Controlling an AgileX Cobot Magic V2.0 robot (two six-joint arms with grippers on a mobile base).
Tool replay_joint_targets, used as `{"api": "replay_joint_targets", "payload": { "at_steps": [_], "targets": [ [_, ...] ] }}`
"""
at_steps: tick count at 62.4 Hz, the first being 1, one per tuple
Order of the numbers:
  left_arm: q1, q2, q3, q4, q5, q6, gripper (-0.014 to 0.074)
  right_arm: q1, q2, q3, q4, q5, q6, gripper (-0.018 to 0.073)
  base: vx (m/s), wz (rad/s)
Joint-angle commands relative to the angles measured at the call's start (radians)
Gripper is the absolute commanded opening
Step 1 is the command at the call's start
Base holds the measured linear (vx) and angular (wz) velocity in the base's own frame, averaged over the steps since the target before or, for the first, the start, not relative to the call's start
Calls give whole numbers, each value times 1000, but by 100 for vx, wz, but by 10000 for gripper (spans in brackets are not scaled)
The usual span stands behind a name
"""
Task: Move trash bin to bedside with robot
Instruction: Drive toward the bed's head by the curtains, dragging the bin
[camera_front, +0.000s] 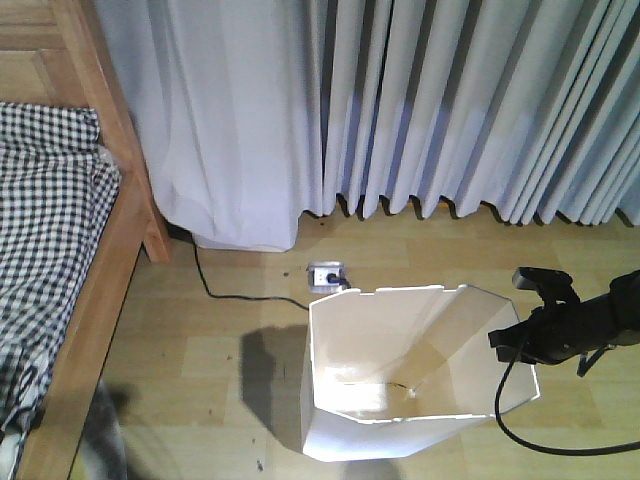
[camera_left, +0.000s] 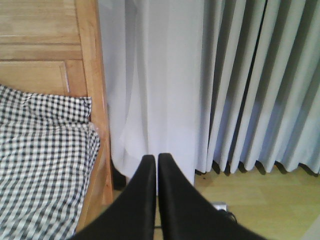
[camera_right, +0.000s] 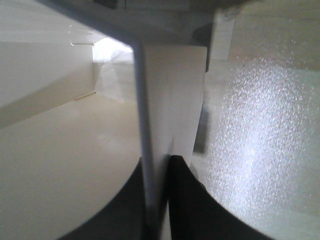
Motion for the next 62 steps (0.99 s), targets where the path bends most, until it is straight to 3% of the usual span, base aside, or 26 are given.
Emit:
{"api": "replay_joint_targets", "payload": {
  "at_steps": [1,62],
  "targets": [
    [-6,-10,29,-4,-73,-9,-6,-2,-70,-10,35,197,11,-6,26,-4],
    [-6,-10,29,-4,-73,-9,-6,-2,-70,-10,35,196,11,-6,18,2]
  ]
}}
